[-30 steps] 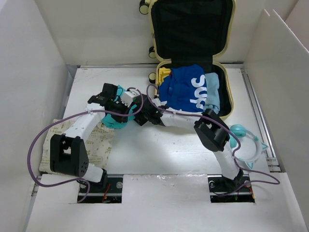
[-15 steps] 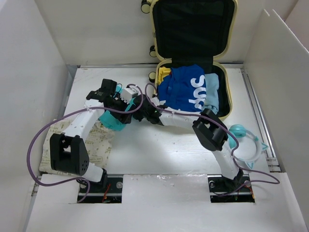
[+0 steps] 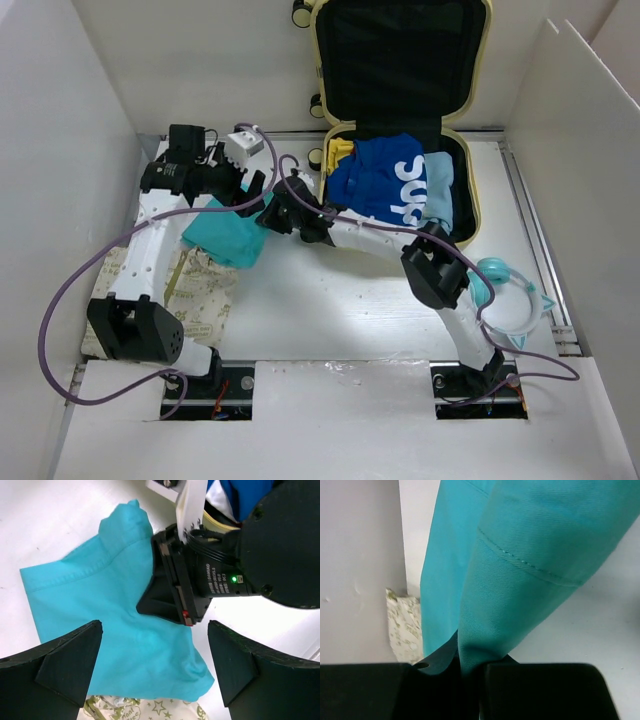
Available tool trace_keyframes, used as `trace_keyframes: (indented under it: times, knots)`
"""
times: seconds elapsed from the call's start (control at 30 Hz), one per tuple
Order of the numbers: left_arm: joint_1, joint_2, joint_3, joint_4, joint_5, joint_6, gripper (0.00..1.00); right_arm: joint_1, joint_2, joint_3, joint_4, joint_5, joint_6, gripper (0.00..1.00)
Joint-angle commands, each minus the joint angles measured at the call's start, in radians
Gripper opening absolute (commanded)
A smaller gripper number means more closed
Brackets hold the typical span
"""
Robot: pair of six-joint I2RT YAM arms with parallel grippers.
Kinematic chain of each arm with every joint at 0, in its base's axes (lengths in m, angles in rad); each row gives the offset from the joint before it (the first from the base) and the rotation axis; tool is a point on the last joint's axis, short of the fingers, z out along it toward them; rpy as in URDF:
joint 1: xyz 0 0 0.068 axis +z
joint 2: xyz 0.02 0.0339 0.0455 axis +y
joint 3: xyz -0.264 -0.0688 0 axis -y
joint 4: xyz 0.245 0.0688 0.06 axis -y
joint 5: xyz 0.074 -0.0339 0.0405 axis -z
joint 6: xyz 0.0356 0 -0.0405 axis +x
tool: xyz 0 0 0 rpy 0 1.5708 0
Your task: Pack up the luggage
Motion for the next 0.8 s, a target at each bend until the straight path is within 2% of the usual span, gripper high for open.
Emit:
trace_keyframes:
  times: [0.0, 0.13, 0.2, 0.27, 0.37, 0.47, 0.6, 0.77]
  knots:
    - [0.049, -0.041, 0.029, 0.035, 0.093, -0.065, 0.83, 0.012, -0.034, 0.056, 0.045, -0.104, -0.195, 0.00]
    - [0.072, -0.041, -0.006, 0.122, 0.001, -0.138, 0.83, 0.012, -0.029, 0.175, -0.062, -0.104, -0.390, 0.00]
    - [0.085, -0.041, -0.020, 0.133, -0.028, -0.163, 0.83, 0.000, 0.014, 0.324, -0.194, -0.131, -0.535, 0.00]
    - [0.112, -0.021, -0.031, 0.142, -0.028, -0.163, 0.83, -0.051, 0.047, 0.474, -0.324, -0.213, -0.600, 0.00]
    - [0.123, 0.004, -0.052, 0.133, -0.050, -0.172, 0.83, -0.118, 0.060, 0.545, -0.403, -0.273, -0.641, 0.00]
    - [0.132, 0.025, -0.063, 0.121, -0.079, -0.172, 0.83, -0.167, -0.030, 0.504, -0.412, -0.315, -0.651, 0.00]
    - [0.132, 0.025, -0.086, 0.121, -0.108, -0.172, 0.83, -0.298, -0.159, 0.400, -0.449, -0.406, -0.669, 0.00]
    - [0.132, 0.034, -0.095, 0.121, -0.131, -0.172, 0.83, -0.465, -0.387, 0.145, -0.455, -0.460, -0.701, 0.00]
